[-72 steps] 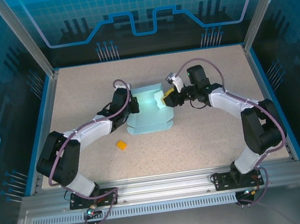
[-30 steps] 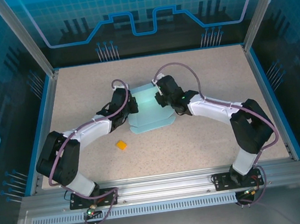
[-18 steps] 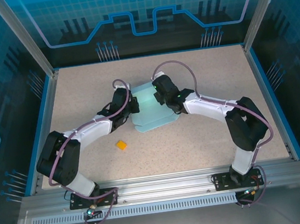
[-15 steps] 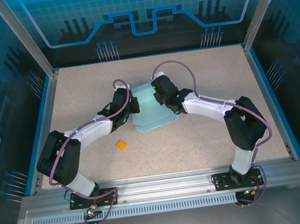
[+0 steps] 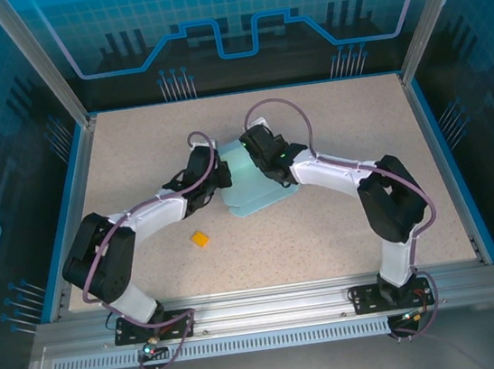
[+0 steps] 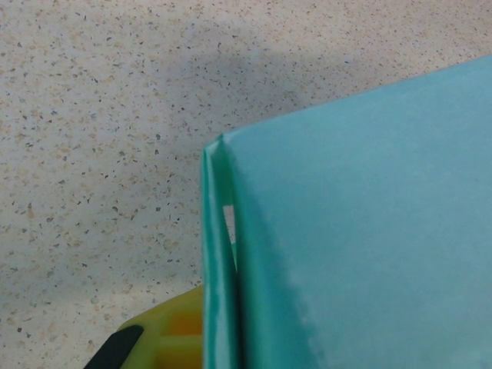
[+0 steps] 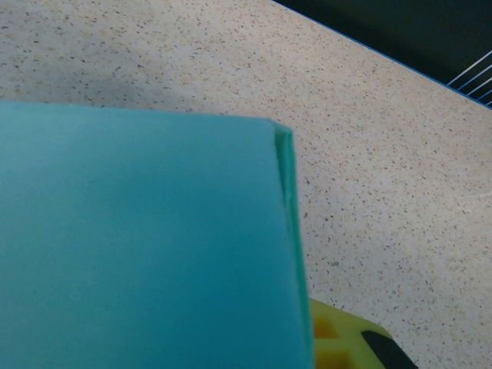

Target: Fold the paper box

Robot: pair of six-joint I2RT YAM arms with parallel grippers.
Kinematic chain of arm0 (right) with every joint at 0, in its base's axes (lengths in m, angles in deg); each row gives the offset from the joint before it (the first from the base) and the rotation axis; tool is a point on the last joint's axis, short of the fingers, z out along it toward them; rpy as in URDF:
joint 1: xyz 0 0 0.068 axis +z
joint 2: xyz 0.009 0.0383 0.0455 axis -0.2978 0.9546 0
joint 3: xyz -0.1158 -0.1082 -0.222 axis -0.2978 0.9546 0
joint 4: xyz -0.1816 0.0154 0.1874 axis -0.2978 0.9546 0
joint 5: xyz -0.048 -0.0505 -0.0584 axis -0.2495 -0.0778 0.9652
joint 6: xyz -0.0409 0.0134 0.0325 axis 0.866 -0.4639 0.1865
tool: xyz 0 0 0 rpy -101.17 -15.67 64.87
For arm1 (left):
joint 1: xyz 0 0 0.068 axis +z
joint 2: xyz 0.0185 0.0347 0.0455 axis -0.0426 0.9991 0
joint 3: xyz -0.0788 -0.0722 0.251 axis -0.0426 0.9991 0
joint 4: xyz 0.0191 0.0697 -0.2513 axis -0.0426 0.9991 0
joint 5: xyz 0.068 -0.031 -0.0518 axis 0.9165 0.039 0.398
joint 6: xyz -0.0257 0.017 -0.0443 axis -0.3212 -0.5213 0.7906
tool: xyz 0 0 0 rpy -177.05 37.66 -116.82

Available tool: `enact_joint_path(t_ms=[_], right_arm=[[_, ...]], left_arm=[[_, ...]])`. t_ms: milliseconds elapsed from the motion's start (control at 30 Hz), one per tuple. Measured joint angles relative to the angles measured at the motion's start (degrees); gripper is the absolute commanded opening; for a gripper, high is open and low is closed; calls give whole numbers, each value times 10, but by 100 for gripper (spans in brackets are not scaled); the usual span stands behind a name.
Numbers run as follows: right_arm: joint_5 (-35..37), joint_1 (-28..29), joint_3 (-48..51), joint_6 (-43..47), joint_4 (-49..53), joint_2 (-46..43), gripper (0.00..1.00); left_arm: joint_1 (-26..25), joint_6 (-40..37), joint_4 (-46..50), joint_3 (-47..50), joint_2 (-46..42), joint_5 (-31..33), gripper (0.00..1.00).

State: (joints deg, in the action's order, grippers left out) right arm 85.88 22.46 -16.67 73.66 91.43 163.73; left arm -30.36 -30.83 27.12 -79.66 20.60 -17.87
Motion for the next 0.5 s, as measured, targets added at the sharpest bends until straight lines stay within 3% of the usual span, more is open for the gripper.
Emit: enact_joint_path(t_ms=[233, 500], right_arm=[[9, 1, -8, 7, 5, 9, 15], [-67, -14, -6, 32, 27, -1, 28]], left_arm=[[0, 2, -3, 0, 4, 0, 0], [1, -1, 5, 0, 5, 4, 0]])
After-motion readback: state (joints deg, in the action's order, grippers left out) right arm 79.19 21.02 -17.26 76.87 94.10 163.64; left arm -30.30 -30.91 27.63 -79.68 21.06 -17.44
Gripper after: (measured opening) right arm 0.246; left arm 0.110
